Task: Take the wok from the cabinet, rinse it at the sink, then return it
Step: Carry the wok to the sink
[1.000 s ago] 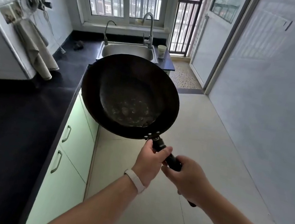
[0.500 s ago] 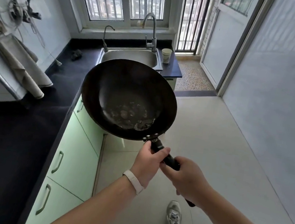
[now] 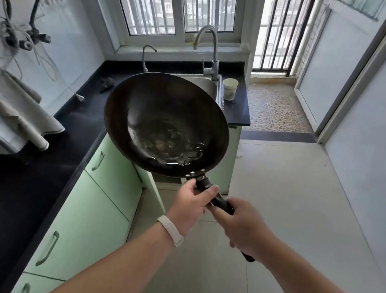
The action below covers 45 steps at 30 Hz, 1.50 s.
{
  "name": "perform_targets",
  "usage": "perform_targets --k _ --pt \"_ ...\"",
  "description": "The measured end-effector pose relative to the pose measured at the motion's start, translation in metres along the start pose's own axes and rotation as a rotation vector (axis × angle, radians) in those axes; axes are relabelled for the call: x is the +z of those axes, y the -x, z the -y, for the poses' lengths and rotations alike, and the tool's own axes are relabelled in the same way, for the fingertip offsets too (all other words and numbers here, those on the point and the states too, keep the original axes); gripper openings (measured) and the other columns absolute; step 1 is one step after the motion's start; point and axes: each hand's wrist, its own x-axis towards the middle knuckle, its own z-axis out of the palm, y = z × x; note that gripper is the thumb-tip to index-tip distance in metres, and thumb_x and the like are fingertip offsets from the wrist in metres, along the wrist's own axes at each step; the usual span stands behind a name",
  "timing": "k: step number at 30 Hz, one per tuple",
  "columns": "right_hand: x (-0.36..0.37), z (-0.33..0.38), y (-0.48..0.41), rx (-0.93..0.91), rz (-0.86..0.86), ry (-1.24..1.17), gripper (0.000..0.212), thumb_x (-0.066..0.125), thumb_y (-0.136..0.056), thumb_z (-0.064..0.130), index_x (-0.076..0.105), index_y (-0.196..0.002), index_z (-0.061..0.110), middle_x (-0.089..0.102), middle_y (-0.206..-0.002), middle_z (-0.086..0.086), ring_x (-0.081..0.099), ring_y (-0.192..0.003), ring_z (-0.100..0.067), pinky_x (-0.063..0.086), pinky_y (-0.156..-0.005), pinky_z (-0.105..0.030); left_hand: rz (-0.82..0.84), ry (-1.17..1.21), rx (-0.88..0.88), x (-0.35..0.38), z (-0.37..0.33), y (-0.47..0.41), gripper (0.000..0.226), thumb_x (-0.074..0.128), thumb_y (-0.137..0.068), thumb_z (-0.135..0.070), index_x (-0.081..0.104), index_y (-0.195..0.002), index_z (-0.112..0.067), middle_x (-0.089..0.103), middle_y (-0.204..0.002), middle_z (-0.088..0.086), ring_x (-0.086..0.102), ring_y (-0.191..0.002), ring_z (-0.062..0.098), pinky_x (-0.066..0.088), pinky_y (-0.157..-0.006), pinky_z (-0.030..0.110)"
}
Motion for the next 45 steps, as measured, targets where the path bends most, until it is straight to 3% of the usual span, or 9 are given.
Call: perform_targets --k 6,11,19,29,34,36,40,45 --pt "-0.014 0.019 -0.048 -0.024 0.007 0.025 0.045 0.067 -0.089 0.042 0.058 -0.081 -0.001 0.044 -0.045 0.003 0.042 -0.034 -0.015 0.039 -0.034 -0.025 -0.026 0.09 0.02 -0.001 -0.016 -0.047 0.013 0.069 -0.088 -0.008 0.062 -0.099 -0.007 0.069 -0.063 -0.012 0.063 -0.057 0.0 0.046 -0.049 0.013" --pt "-0.003 0.038 -0.094 -0.011 0.014 0.065 0.038 0.066 -0.088 0.038 0.06 -0.084 0.001 0.046 -0.049 0.001 0.043 -0.034 -0.014 0.041 -0.034 -0.026 -0.026 0.202 0.011 -0.023 -0.024 -0.088 0.015 0.068 -0.089 -0.007 0.062 -0.103 -0.006 0.07 -0.075 -0.004 0.068 -0.067 0.005 0.051 -0.058 0.016" --pt "0.037 0.096 -0.183 0.013 -0.041 0.144 0.034 0.066 -0.088 0.035 0.062 -0.083 0.001 0.047 -0.047 0.001 0.045 -0.035 -0.016 0.044 -0.037 -0.029 0.025 0.222 0.03 -0.093 -0.045 -0.182 0.022 0.073 -0.085 -0.018 0.064 -0.102 -0.009 0.07 -0.085 0.003 0.068 -0.085 0.019 0.057 -0.081 0.036" --pt "0.079 0.152 -0.269 0.012 -0.116 0.19 0.035 0.067 -0.088 0.036 0.056 -0.073 0.006 0.048 -0.05 -0.001 0.046 -0.036 -0.016 0.043 -0.035 -0.027 0.088 0.288 0.069 -0.159 -0.067 -0.273 0.023 0.072 -0.081 -0.022 0.063 -0.098 -0.009 0.071 -0.083 -0.003 0.068 -0.086 0.014 0.055 -0.08 0.029" --pt "0.071 0.163 -0.302 0.006 -0.058 0.292 0.034 0.062 -0.089 0.044 0.055 -0.08 0.013 0.058 -0.062 -0.009 0.055 -0.05 -0.024 0.055 -0.055 -0.046 0.026 0.276 0.09 -0.161 -0.07 -0.304 0.021 0.074 -0.076 -0.027 0.066 -0.093 -0.017 0.071 -0.08 -0.004 0.068 -0.083 0.013 0.054 -0.078 0.027" --pt "0.063 0.164 -0.314 0.016 -0.053 0.352 0.034 0.06 -0.089 0.051 0.054 -0.078 0.019 0.062 -0.065 -0.004 0.059 -0.055 -0.024 0.054 -0.057 -0.043 0.011 0.289 0.087 -0.155 -0.071 -0.316 0.017 0.074 -0.076 -0.026 0.066 -0.09 -0.019 0.071 -0.076 -0.008 0.068 -0.081 0.01 0.053 -0.075 0.024" --pt "0.053 0.161 -0.337 0.004 -0.136 0.504 0.042 0.058 -0.088 0.056 0.044 -0.064 0.023 0.052 -0.056 0.005 0.047 -0.048 -0.01 0.032 -0.045 -0.028 -0.008 0.324 0.034 -0.143 -0.067 -0.339 0.013 0.072 -0.083 -0.018 0.063 -0.091 -0.013 0.072 -0.076 -0.005 0.068 -0.081 0.014 0.053 -0.076 0.029" --pt "0.038 0.141 -0.374 0.113 -0.059 0.372 0.047 0.06 -0.086 0.055 0.049 -0.061 0.016 0.048 -0.051 0.004 0.044 -0.041 -0.011 0.037 -0.043 -0.028 -0.033 0.305 -0.009 -0.126 -0.059 -0.367 0.006 0.068 -0.089 -0.011 0.063 -0.09 -0.014 0.072 -0.074 -0.008 0.068 -0.078 0.011 0.053 -0.071 0.023"
